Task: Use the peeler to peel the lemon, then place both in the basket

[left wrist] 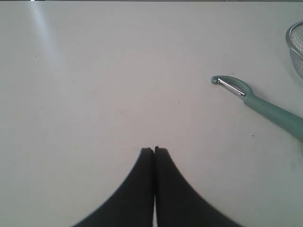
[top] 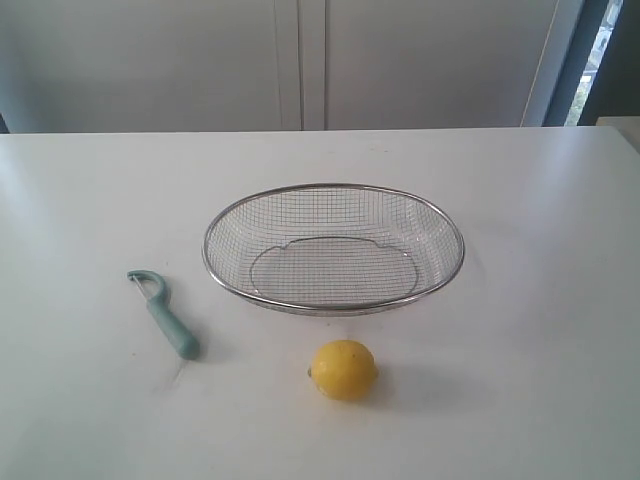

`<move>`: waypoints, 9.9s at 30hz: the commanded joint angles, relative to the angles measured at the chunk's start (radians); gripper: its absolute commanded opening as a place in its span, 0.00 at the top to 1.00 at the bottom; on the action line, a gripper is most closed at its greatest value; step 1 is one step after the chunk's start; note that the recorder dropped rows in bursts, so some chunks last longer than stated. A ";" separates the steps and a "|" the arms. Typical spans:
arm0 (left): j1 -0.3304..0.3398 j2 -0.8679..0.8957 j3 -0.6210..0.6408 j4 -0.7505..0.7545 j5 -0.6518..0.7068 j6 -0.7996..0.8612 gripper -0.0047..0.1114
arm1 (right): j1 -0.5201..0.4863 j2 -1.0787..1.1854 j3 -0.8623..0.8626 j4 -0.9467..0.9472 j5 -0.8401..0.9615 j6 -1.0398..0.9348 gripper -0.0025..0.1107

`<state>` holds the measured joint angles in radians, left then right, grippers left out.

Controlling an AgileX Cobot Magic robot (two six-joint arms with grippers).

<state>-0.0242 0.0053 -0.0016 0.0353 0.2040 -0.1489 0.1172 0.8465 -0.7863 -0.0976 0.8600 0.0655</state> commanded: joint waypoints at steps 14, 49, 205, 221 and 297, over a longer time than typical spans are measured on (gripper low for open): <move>0.001 -0.005 0.002 -0.001 0.000 -0.008 0.96 | 0.051 0.209 -0.096 0.176 0.230 -0.214 0.98; 0.001 -0.005 0.002 -0.001 0.000 -0.008 0.96 | 0.330 0.472 -0.285 0.138 0.302 -0.194 0.98; 0.001 -0.005 0.002 -0.001 0.000 -0.008 0.96 | 0.840 1.430 -1.236 0.039 0.082 -0.086 0.98; 0.001 -0.005 0.002 -0.001 0.000 -0.008 0.96 | 0.838 1.430 -1.236 0.039 0.023 -0.088 0.57; 0.001 -0.005 0.002 -0.001 0.000 -0.008 0.96 | 0.789 1.589 -1.341 0.105 0.141 -0.088 0.57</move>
<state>-0.0242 0.0053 -0.0016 0.0353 0.2040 -0.1489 0.9038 2.4374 -2.1198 0.0000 1.0076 -0.0246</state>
